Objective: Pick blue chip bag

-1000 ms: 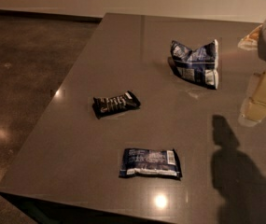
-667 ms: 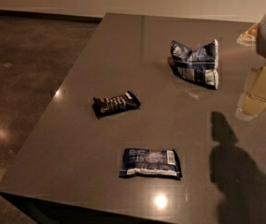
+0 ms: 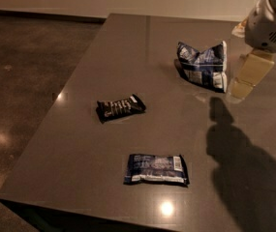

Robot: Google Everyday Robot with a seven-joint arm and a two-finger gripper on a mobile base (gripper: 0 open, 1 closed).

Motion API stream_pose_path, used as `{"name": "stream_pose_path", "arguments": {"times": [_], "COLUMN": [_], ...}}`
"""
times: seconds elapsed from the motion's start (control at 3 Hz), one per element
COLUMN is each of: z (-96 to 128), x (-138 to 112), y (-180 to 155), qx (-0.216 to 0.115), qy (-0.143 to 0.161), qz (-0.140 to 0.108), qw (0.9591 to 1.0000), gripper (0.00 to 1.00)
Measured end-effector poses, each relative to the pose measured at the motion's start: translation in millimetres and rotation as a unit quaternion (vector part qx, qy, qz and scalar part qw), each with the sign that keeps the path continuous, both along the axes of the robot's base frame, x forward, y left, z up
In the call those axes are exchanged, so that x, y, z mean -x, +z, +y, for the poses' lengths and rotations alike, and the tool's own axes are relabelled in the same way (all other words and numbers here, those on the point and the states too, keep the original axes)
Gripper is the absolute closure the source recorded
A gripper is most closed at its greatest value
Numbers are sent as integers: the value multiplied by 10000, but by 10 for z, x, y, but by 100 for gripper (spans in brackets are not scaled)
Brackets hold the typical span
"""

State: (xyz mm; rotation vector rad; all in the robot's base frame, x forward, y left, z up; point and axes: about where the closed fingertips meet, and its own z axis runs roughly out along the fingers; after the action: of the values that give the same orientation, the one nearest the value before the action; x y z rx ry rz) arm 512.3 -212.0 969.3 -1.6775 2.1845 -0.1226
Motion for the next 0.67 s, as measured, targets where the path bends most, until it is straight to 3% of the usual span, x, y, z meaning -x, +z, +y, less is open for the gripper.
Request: {"name": "stream_pose_path", "arguments": {"times": [0.67], "z": [5], "x": [-742], "y": [-276], "qx": [134], "qy": [-66], "qz": [-104], "qw": [9998], "gripper": [0]}}
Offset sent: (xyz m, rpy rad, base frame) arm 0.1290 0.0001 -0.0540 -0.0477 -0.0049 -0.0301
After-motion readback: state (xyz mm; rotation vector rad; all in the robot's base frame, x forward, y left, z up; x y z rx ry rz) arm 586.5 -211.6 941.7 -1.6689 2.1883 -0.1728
